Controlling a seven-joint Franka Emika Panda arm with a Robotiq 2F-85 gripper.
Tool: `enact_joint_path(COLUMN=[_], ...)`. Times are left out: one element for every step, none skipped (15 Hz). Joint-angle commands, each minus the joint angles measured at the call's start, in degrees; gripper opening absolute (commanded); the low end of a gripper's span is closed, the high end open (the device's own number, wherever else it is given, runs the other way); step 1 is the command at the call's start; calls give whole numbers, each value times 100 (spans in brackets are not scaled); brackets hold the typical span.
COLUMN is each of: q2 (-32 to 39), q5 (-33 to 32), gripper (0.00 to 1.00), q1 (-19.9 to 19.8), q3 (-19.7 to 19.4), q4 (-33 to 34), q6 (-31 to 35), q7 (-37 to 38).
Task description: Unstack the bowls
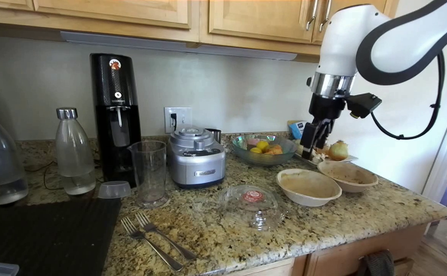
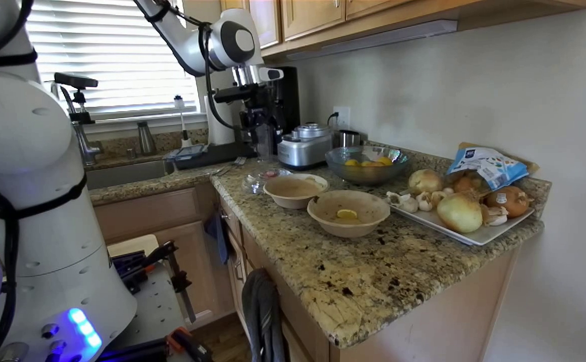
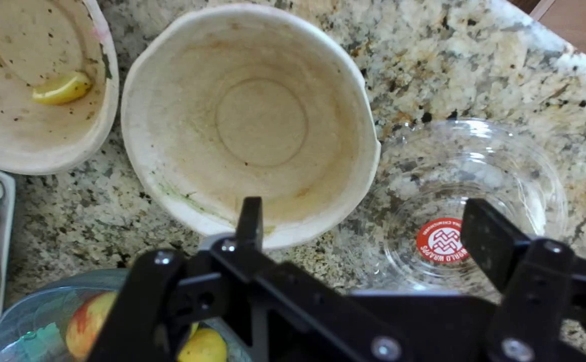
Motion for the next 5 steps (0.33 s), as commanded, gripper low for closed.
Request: enact_joint_path(q2=[-547,-204,-246,-239,-217], q5=[383,179,190,189,188], gripper=[100,100,100,100,100], q1=[-133,-93,-116,-115,-111], q3=[-119,-23,-32,-30,-23], q4=[-174,5,11,11,12], q6=[-338,-151,-164,-164,-162], q7=[-352,-123,-139,-138,-138])
